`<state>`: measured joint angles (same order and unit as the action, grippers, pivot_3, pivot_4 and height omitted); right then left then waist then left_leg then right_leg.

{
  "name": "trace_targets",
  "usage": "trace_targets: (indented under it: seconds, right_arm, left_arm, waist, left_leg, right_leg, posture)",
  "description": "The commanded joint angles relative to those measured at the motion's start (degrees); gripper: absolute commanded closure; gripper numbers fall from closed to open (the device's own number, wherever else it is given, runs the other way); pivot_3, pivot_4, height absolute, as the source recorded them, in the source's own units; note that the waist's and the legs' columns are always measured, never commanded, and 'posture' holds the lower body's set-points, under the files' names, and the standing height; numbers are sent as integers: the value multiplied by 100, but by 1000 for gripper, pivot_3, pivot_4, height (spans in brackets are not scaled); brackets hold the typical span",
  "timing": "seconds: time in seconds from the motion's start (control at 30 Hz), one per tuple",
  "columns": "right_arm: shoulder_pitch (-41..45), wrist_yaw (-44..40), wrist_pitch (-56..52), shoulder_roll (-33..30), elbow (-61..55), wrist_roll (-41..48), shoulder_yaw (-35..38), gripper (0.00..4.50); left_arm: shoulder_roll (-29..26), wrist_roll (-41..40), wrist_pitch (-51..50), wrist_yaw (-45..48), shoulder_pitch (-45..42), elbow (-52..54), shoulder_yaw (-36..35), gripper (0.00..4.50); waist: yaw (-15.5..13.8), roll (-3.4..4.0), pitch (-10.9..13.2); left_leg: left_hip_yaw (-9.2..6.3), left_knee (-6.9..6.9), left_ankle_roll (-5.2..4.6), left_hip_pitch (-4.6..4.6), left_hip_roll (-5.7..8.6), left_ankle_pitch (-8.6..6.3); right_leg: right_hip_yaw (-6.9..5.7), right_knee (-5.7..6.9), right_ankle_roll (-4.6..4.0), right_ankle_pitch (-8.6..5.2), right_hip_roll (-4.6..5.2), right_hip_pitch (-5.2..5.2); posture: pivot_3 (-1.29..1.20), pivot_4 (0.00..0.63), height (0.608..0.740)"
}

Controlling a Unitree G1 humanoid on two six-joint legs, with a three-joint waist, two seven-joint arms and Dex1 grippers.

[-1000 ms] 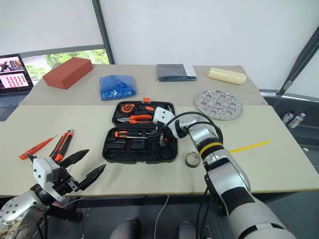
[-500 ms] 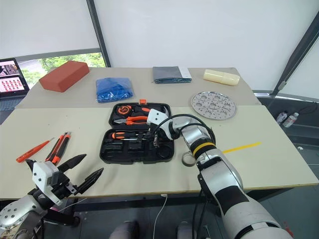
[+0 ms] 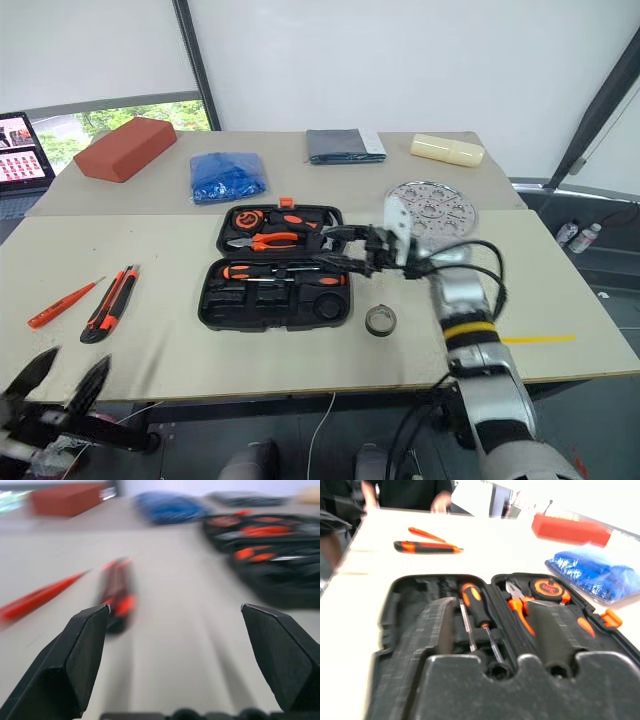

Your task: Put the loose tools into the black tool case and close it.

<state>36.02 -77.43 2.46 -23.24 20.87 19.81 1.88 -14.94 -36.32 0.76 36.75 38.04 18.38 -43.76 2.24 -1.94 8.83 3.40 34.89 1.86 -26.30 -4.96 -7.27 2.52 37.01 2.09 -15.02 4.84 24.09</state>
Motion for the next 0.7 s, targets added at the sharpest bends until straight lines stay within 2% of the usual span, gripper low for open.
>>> trace_targets:
  seconds: [0.03,0.13,0.23,0.3,0.37,0.5,0.6,0.7]
  right_arm:
    - [-680,32,-11,-230,-941,512,371,36]
    - [-1262,194,-246,-366,-1495,786,498,36]
    - [-1490,458,-255,-361,-1869,838,508,36]
    - [-1526,565,-282,-357,-2091,848,457,36]
    - [-1501,639,-347,-370,-2287,857,389,36]
    - [-1399,741,-458,-384,-2510,884,278,36]
    - [-1298,862,-618,-390,-2782,1004,220,36]
    - [-1199,1031,-827,-396,-3100,1138,180,36]
  left_arm:
    - [87,-315,75,-239,208,-243,-534,0]
    - [-72,-398,-183,-545,176,-409,-715,0]
    - [-477,-642,-652,-735,-32,-402,-751,0]
    - [-928,-883,-1122,-885,-286,-333,-747,0]
    - [-1672,-1015,-1767,-1000,-734,-421,-653,0]
    - [-2994,-820,-2881,-978,-1731,-1473,-246,0]
    - [-3726,-389,-3099,-760,-2612,-2496,212,0]
    - [-4270,246,-2936,-417,-3858,-3989,991,0]
  waist:
    - [-4,-3,2]
    - [-11,-8,5]
    - [-2,-21,3]
    - [-2,-24,3]
    - [-24,-29,1]
    - [-110,-29,-2]
    - [-101,-29,-3]
    - [-120,-36,-3]
  left_leg:
    - [0,4,1,1,0,-1]
    - [-2,10,5,9,3,-3]
    - [-2,11,14,30,11,-9]
    - [-4,10,16,31,11,-10]
    - [-3,7,17,31,12,-10]
    - [-1,6,19,29,11,-9]
    - [4,6,21,36,13,-7]
    - [6,-15,21,31,9,-3]
  right_leg:
    - [0,1,-4,-2,0,0]
    - [-4,1,20,-16,7,8]
    - [-12,0,20,-16,26,6]
    - [-18,0,18,-15,30,7]
    - [-25,0,15,-13,37,6]
    - [-36,3,0,-1,38,7]
    - [-37,1,-13,16,40,7]
    - [-41,7,-2,14,32,7]
  posture:
    - [0,150,740]
    - [0,150,740]
    - [0,150,740]
    - [0,150,740]
    - [0,150,740]
    - [0,150,740]
    - [0,150,740]
    - [0,150,740]
